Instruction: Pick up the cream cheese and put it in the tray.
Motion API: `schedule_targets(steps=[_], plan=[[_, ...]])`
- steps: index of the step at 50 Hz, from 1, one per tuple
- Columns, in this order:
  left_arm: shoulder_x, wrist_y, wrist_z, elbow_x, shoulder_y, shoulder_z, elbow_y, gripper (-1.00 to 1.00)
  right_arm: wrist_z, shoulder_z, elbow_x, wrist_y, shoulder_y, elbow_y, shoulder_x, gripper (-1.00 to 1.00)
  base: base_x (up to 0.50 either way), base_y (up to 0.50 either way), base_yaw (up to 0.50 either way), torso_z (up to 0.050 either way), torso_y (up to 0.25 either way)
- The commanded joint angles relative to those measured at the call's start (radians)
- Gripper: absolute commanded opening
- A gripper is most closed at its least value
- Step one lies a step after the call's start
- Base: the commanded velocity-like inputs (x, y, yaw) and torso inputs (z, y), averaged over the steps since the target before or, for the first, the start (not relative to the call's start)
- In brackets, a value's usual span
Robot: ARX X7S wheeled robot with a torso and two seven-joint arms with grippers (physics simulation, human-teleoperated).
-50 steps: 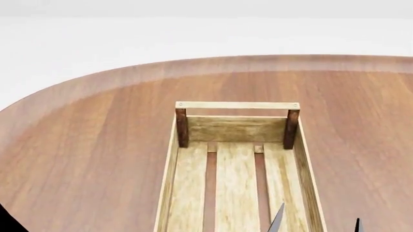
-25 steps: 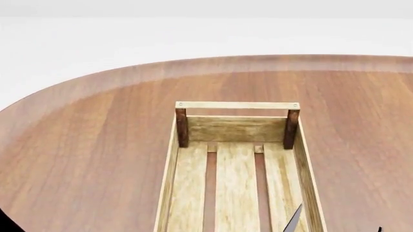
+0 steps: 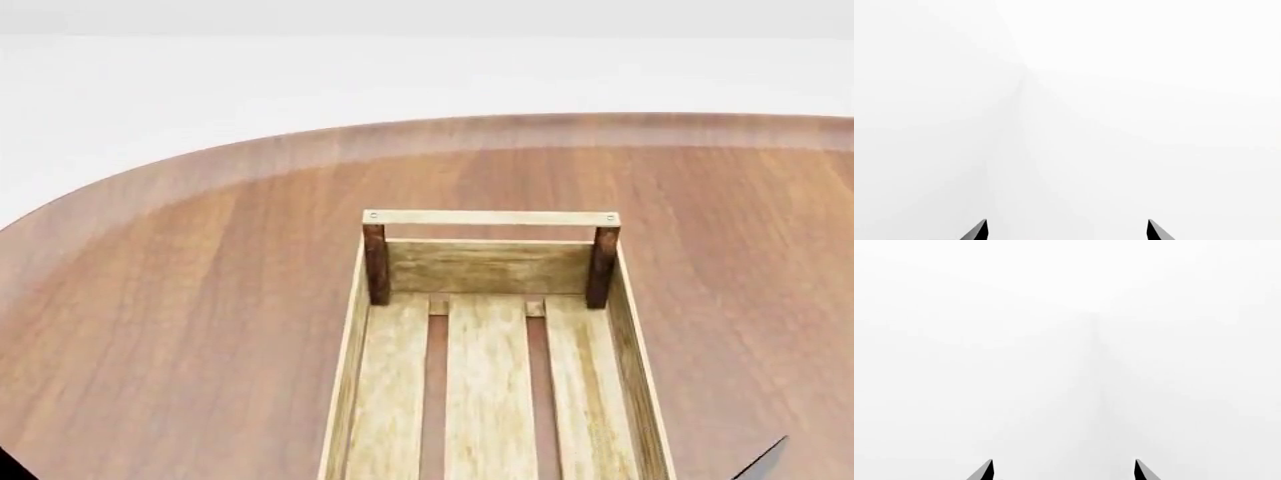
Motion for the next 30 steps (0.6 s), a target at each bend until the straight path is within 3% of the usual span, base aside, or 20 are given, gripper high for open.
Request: schedule_targets(steps=[1,30], plan=[[-0.005,-0.009,0.001,-0.013,0.002,0.000,0.013,1.00,0.063,0.091,0.056,0.072,-0.019,-0.023,-0.006,1.00,0.00,0.00,0.00,0.000,0.000],[-0.012,-0.011,-0.009,-0.015,0.020,-0.003,0.043,1.00,0.216,0.275,0.179,0.206,-0.005,0.051,-0.029,1.00,0.00,0.00,0.00,0.000,0.000]])
